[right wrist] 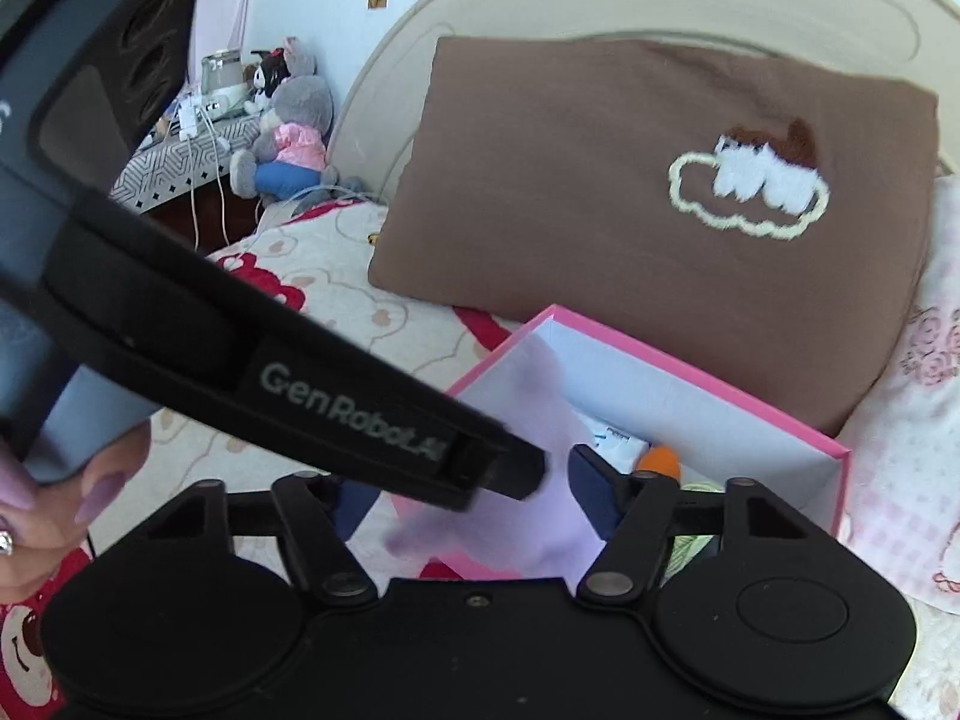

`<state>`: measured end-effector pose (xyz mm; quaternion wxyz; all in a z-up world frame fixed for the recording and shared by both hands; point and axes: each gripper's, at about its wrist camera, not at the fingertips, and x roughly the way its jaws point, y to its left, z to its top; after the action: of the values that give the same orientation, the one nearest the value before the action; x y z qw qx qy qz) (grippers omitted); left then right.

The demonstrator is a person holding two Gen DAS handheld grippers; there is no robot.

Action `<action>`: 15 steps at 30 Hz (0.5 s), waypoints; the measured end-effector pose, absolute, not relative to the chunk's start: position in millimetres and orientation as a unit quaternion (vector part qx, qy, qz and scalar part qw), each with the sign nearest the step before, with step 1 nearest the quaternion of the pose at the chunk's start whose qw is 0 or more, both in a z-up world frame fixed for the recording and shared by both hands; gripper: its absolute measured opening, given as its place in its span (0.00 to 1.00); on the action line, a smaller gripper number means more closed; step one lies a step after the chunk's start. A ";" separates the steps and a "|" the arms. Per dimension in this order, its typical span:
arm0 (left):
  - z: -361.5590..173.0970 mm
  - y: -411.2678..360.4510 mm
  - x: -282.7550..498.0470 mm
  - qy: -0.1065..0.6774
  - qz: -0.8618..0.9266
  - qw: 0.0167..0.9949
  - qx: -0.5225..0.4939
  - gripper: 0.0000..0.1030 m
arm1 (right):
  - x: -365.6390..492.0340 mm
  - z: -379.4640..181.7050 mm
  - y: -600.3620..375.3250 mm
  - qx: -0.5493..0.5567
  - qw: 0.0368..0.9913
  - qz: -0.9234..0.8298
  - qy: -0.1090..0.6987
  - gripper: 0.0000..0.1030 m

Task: Organize objects
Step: 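Lower the purple plush toy into the pink box and open the left tool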

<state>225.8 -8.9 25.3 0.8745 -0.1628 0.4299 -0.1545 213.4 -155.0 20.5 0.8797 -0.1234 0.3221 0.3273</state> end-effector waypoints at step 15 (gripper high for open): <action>-37.9 5.2 275.1 0.478 -0.098 0.859 -0.157 0.34 | 281.1 -35.2 -194.9 -0.057 0.864 0.277 0.417 0.48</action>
<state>275.1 5.2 -37.9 0.8587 -0.1570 0.4779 -0.0981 281.1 -194.9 -35.2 0.8638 -0.0571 0.4170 0.2770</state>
